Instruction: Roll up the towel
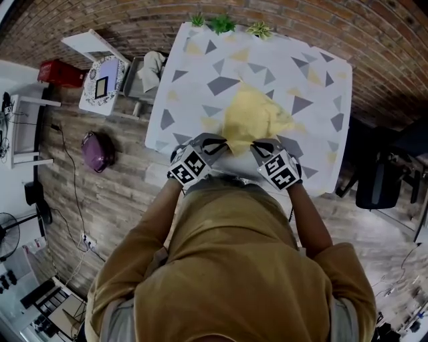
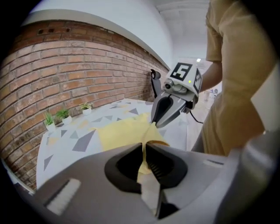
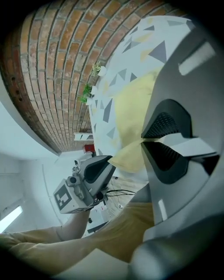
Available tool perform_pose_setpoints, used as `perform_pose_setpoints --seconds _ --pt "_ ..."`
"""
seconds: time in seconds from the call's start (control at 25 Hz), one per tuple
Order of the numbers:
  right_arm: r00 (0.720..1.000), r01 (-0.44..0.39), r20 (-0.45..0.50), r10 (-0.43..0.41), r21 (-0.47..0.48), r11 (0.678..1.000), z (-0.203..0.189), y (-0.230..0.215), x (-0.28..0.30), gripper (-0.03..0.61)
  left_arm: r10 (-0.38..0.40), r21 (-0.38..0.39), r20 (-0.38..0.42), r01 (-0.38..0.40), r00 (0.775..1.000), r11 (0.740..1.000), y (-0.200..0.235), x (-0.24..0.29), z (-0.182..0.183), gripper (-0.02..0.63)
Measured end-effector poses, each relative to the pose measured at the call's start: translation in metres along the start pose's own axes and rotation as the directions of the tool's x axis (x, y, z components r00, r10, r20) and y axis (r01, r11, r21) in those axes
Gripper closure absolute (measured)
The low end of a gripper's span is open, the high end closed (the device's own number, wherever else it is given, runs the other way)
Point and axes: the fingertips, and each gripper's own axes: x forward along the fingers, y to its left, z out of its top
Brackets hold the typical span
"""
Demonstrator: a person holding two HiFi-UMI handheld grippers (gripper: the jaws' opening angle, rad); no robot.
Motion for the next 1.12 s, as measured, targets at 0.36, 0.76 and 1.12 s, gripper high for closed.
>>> perform_pose_setpoints --seconds 0.36,0.76,1.12 --pt "0.990 0.118 -0.075 -0.123 -0.071 0.991 -0.023 -0.015 0.019 0.555 0.134 -0.068 -0.131 -0.143 0.982 0.987 0.040 -0.001 -0.042 0.528" --pt "0.990 0.026 -0.133 -0.052 -0.189 0.982 -0.036 0.011 0.038 0.482 0.195 -0.043 -0.102 -0.200 0.976 0.979 0.040 -0.013 -0.041 0.414" --pt "0.990 0.022 -0.134 -0.046 -0.176 0.984 -0.035 0.007 0.041 0.453 0.066 0.436 -0.194 0.026 0.979 0.900 -0.020 0.017 -0.042 0.411"
